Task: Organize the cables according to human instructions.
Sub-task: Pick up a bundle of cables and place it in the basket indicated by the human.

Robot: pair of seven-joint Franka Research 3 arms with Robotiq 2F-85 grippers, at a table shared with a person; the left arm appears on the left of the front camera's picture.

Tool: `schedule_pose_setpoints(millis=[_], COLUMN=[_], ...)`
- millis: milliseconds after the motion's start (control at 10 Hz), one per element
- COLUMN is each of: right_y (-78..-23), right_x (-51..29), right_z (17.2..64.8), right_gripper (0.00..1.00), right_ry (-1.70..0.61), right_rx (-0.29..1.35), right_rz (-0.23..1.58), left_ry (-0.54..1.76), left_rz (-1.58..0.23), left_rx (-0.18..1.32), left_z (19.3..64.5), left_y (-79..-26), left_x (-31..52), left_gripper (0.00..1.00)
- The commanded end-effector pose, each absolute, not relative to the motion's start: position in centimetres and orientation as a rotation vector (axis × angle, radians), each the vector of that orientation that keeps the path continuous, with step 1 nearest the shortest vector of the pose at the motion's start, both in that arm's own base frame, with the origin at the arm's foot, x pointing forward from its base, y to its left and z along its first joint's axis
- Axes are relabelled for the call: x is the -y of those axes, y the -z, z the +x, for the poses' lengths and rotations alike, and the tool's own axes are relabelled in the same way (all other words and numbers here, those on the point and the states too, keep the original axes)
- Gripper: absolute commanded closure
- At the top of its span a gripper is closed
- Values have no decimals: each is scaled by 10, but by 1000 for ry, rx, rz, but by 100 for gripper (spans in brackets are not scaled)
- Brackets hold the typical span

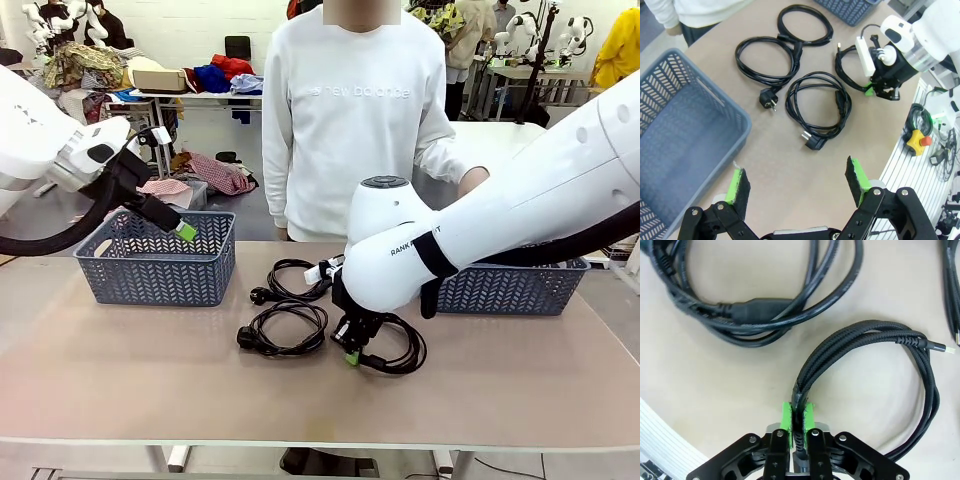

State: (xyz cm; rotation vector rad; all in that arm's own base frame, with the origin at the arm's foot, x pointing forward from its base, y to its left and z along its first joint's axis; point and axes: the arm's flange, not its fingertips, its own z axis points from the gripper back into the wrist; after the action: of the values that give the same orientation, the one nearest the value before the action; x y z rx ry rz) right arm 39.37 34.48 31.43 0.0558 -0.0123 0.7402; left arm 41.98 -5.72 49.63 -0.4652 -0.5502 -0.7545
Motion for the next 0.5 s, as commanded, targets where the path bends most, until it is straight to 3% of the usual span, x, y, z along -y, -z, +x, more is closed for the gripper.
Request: schedule_pose_setpoints(millis=[0,400], right_y=[-332,-392], right_x=[-341,-331], right_z=[381,365], right_gripper=[100,100], right_ry=[-746,-1030], right_rx=[16,-9], right_rz=[28,-3], left_ry=[769,769], left_rz=[-489,-489], left_rx=[562,562], left_z=[419,419], left_y=[-495,-495], left_x=[56,56], left_gripper=[0,0])
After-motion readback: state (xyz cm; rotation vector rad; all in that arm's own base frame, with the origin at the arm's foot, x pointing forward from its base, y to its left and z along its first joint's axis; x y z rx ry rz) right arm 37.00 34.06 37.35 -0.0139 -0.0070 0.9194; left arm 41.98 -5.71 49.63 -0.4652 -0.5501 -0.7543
